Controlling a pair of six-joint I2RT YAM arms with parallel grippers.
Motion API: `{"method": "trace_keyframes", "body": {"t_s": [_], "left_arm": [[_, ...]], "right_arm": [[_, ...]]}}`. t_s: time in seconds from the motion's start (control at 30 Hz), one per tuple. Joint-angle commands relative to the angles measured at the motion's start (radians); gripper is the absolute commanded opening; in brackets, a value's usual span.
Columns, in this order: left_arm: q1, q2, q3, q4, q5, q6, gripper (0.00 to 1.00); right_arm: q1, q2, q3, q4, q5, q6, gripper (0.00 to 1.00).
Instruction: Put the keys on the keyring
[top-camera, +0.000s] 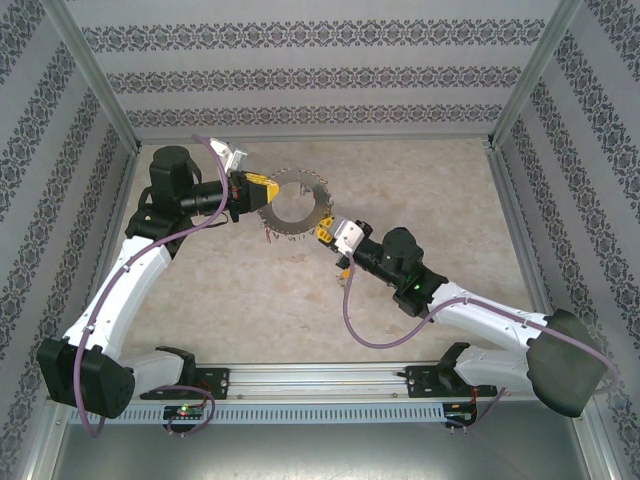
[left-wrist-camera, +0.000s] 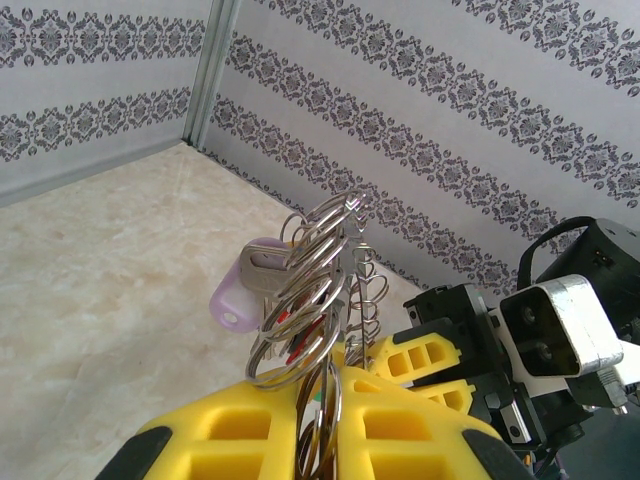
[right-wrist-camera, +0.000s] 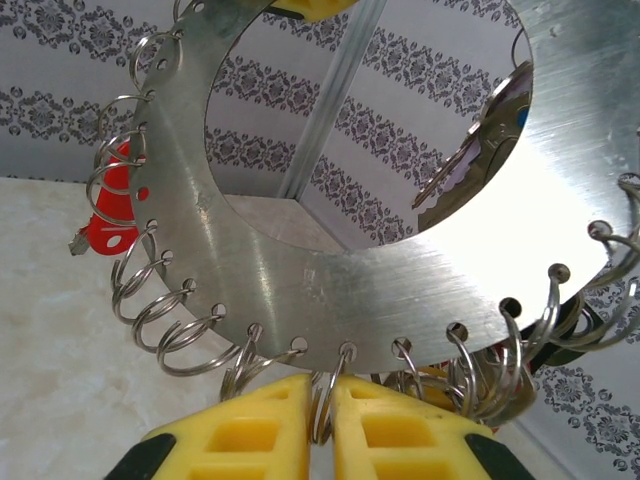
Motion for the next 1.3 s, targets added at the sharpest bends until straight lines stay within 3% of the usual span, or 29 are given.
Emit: {"method": "trace_keyframes", "body": {"t_s": [0.0, 0.2, 0.33, 0.57, 0.63, 0.73, 0.83, 0.9, 1.03, 1.17, 1.27], "left_arm": [[0.001, -0.038, 0.039, 0.016, 0.021, -0.002, 0.0], [0.001, -0.046, 0.01, 0.048, -0.023, -0.046, 0.0], [0.001, -0.052, -0.03, 0.076, -0.119, -0.112, 0.0], [0.003, -0.06, -0.124, 0.113, -0.185, -0.228, 0.03], [0.003, -0.055, -0.158, 0.125, -0.185, -0.278, 0.11], [0.001, -0.048, -0.2, 0.12, -0.188, -0.331, 0.14], [0.003, -0.047, -0.245, 0.07, -0.248, -0.391, 0.23], [0.002, -0.037, -0.288, 0.073, -0.271, -0.442, 0.34], [0.003, -0.02, -0.375, 0.151, -0.251, -0.523, 0.41], [0.002, -0.053, -0.421, 0.129, -0.304, -0.501, 0.54], [0.002, -0.082, -0.434, 0.05, -0.37, -0.448, 0.73]], "right_arm": [[0.011, 0.004, 0.006, 0.04, 0.032, 0.008, 0.08], [0.012, -0.01, -0.007, 0.018, 0.052, 0.006, 0.0], [0.013, -0.034, -0.012, -0.019, 0.062, 0.01, 0.0], [-0.003, -0.074, 0.053, -0.242, 0.006, 0.072, 0.0], [-0.013, -0.082, 0.079, -0.305, -0.032, 0.107, 0.0], [-0.022, -0.083, 0.113, -0.364, -0.054, 0.16, 0.0], [-0.034, -0.075, 0.149, -0.423, -0.096, 0.206, 0.0], [-0.046, -0.062, 0.189, -0.49, -0.127, 0.226, 0.0], [-0.062, -0.012, 0.271, -0.634, -0.202, 0.217, 0.0], [-0.068, 0.043, 0.335, -0.698, -0.195, 0.176, 0.0], [-0.068, 0.088, 0.4, -0.768, -0.183, 0.133, 0.0]]}}
